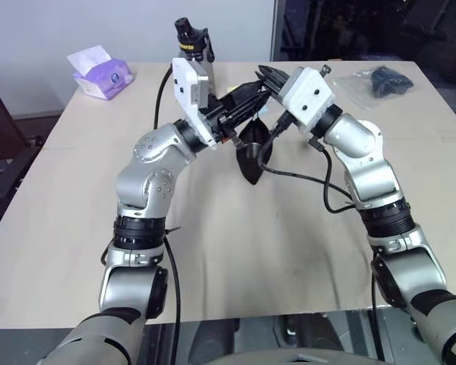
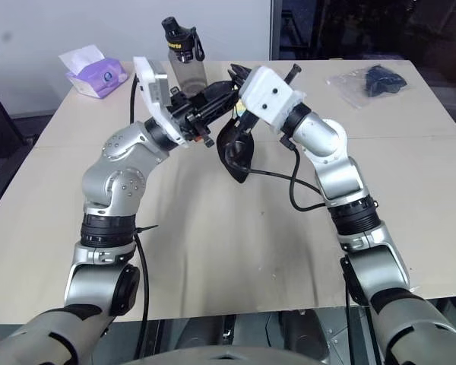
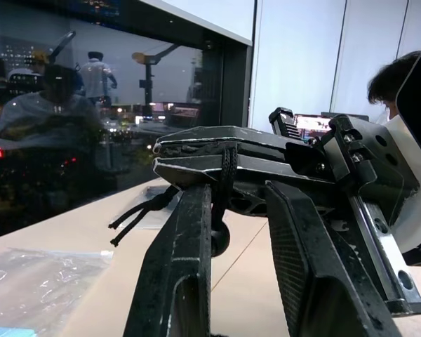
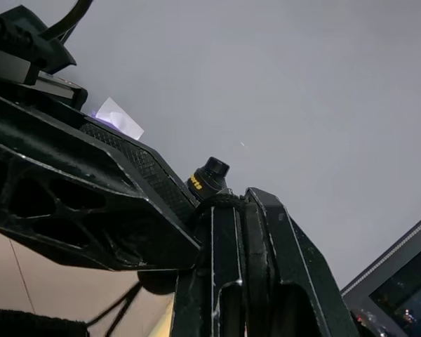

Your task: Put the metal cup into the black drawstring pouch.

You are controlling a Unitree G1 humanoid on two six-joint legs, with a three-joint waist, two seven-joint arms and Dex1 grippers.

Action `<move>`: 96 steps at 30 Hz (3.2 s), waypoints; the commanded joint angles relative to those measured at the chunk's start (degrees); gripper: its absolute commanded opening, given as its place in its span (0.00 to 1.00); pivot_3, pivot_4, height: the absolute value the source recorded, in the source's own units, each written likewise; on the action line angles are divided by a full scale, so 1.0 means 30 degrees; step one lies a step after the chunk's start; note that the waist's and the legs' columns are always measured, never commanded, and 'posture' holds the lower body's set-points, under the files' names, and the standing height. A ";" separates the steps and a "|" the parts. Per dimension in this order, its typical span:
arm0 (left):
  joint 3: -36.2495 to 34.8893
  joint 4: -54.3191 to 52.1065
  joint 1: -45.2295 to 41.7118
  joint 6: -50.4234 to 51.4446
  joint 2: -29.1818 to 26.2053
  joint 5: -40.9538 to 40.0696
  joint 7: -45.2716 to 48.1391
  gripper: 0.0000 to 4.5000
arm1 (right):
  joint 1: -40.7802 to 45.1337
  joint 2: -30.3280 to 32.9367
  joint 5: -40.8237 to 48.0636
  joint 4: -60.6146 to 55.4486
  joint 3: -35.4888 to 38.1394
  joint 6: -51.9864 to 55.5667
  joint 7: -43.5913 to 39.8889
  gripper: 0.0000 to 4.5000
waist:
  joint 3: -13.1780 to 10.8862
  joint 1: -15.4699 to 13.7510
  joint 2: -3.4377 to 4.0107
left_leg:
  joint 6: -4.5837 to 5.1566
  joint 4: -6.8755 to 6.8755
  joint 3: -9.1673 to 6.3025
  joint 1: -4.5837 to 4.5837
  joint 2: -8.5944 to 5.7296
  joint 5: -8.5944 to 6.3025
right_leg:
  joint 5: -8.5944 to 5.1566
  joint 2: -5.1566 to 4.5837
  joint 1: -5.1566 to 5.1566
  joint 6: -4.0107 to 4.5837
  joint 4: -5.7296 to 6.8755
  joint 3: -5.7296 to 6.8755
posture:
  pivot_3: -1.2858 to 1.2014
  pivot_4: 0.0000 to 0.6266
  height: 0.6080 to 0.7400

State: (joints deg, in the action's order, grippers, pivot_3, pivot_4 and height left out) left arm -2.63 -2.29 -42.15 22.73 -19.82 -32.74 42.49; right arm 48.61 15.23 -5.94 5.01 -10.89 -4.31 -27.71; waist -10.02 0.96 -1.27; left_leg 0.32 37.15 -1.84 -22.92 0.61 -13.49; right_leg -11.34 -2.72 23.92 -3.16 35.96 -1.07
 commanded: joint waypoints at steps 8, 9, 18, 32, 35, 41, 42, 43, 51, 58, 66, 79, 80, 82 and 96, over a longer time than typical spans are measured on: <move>-0.0364 0.0013 0.0287 -0.0032 -0.0693 0.0320 0.0198 0.26 | 0.0171 -0.0437 0.0321 -0.1353 0.0538 0.0034 0.0500 0.00 | 0.0000 0.0006 0.0001 | 0.0000 0.0000 -0.0001 0.0001 0.0000 0.0000 | 0.0000 0.0000 0.0000 0.0000 0.0001 0.0000 | 0.52 0.24 1.00; -0.0362 0.0051 0.0323 -0.0082 -0.0781 0.0342 0.0310 0.26 | 0.0166 -0.0430 0.0301 -0.1299 0.0564 0.0038 0.0540 0.00 | 0.0000 0.0004 0.0001 | 0.0000 0.0000 -0.0001 0.0001 0.0001 0.0000 | 0.0000 0.0000 0.0000 0.0000 0.0002 0.0000 | 0.52 0.24 1.00; -0.0347 0.0029 0.0385 -0.0443 -0.0835 0.0618 0.0309 0.26 | 0.0170 -0.0457 0.0295 -0.1317 0.0526 0.0206 0.0716 0.00 | -0.0001 -0.0009 0.0002 | 0.0000 0.0001 -0.0003 0.0001 0.0000 0.0000 | 0.0000 -0.0001 0.0000 0.0000 0.0006 0.0005 | 0.52 0.24 1.00; -0.0436 -0.0486 -0.0037 -0.0085 -0.0056 0.0279 0.0057 0.26 | -0.0338 -0.0377 0.0064 -0.1741 0.0029 0.0701 -0.0008 0.00 | -0.0001 -0.0001 0.0002 | 0.0000 0.0001 -0.0003 0.0001 0.0001 0.0000 | 0.0000 0.0000 0.0000 0.0000 0.0009 0.0005 | 0.52 0.24 1.00; -0.0460 -0.0566 -0.0077 -0.0007 -0.0029 0.0229 -0.0061 0.26 | -0.0363 -0.0389 0.0038 -0.1797 0.0021 0.0751 -0.0054 0.00 | -0.0001 -0.0001 0.0002 | 0.0000 0.0001 -0.0002 0.0002 0.0000 0.0000 | 0.0000 -0.0001 0.0000 0.0000 0.0008 0.0004 | 0.52 0.24 1.00; -0.0551 -0.0586 -0.0255 0.0109 0.0046 0.0072 -0.0305 0.26 | -0.0488 -0.0373 -0.0033 -0.1733 -0.0022 0.0838 -0.0162 0.00 | -0.0001 -0.0001 0.0002 | 0.0000 0.0001 -0.0004 0.0002 0.0000 0.0000 | 0.0000 0.0000 0.0000 0.0000 0.0011 0.0005 | 0.52 0.24 1.00; -0.0547 -0.0630 -0.0245 0.0132 0.0050 0.0058 -0.0338 0.26 | -0.0530 -0.0349 -0.0074 -0.1714 -0.0032 0.0868 -0.0153 0.00 | -0.0001 -0.0001 0.0002 | 0.0000 0.0001 -0.0005 0.0002 0.0000 0.0000 | 0.0000 0.0000 0.0000 0.0000 0.0011 0.0005 | 0.52 0.24 1.00; -0.0549 -0.0670 -0.0228 0.0182 0.0057 0.0025 -0.0373 0.26 | -0.0552 -0.0323 -0.0113 -0.1684 -0.0026 0.0881 -0.0133 0.00 | -0.0001 -0.0001 0.0002 | 0.0000 0.0001 -0.0004 0.0003 0.0000 0.0000 | 0.0000 0.0000 0.0000 0.0000 0.0011 0.0005 | 0.52 0.24 1.00; -0.0740 -0.0527 -0.0040 0.0337 0.0165 -0.0365 -0.0316 0.15 | -0.0512 -0.0351 -0.0144 -0.1586 0.0073 0.0901 -0.0042 0.00 | -0.0001 -0.0002 0.0002 | -0.0001 0.0001 -0.0005 0.0002 0.0000 0.0000 | 0.0000 0.0000 0.0000 -0.0001 0.0011 0.0005 | 0.52 0.24 1.00; -0.0689 -0.0324 -0.0020 0.0149 0.0040 0.0124 -0.0340 0.01 | -0.0520 -0.0413 -0.0105 -0.1578 0.0082 0.0908 -0.0058 0.00 | -0.0001 -0.0002 0.0002 | -0.0001 0.0001 -0.0003 0.0002 0.0000 0.0000 | 0.0000 0.0000 0.0000 0.0000 0.0011 0.0005 | 0.52 0.24 1.00; -0.0653 -0.1107 0.0595 0.0508 -0.0149 -0.0165 0.0082 0.06 | -0.0482 -0.0471 0.0011 -0.1623 0.0201 0.0993 -0.0004 0.00 | -0.0001 0.0000 0.0002 | -0.0001 0.0001 -0.0003 0.0002 0.0000 0.0000 | 0.0000 0.0000 0.0000 0.0000 0.0011 0.0004 | 0.52 0.24 1.00; -0.0630 -0.0819 0.0393 -0.0080 0.0010 0.0423 -0.0163 0.48 | -0.0465 -0.0549 0.0059 -0.1675 0.0157 0.0992 -0.0079 0.00 | -0.0001 0.0003 0.0002 | -0.0001 0.0003 -0.0005 0.0003 0.0000 0.0000 | 0.0001 0.0000 0.0000 0.0000 0.0012 0.0005 | 0.52 0.24 1.00; -0.0601 -0.0825 0.0419 -0.0059 -0.0008 0.0418 -0.0118 0.48 | -0.0467 -0.0551 0.0060 -0.1699 0.0150 0.0993 -0.0085 0.00 | -0.0001 0.0002 0.0002 | 0.0000 0.0003 -0.0006 0.0002 0.0000 0.0000 | 0.0001 0.0000 0.0000 0.0000 0.0013 0.0006 | 0.52 0.24 1.00; -0.0537 -0.0694 0.0365 -0.0123 0.0000 0.0493 -0.0054 0.48 | -0.0410 -0.0572 0.0090 -0.1688 0.0154 0.0950 -0.0095 0.00 | -0.0001 0.0002 0.0002 | -0.0001 0.0003 -0.0005 0.0003 0.0000 0.0000 | 0.0000 0.0000 0.0000 0.0000 0.0012 0.0005 | 0.52 0.24 1.00; -0.0693 -0.0406 0.0174 0.0105 0.0390 0.0227 -0.0062 0.03 | -0.0306 -0.0804 0.0441 -0.1961 0.0162 0.0803 -0.0263 0.00 | -0.0001 -0.0004 0.0002 | -0.0001 0.0004 -0.0005 0.0003 0.0000 0.0000 | 0.0001 0.0000 -0.0001 0.0000 0.0015 0.0005 | 0.52 0.24 1.00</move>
State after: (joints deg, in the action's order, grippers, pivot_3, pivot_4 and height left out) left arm -3.95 -2.44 -40.09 23.48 -18.34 -31.72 42.70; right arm 46.60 13.18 -5.50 2.29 -10.43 -1.10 -28.25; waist -10.03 0.95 -1.26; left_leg 0.31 37.16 -1.86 -22.91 0.61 -13.49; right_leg -11.33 -2.72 23.92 -3.16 36.02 -1.05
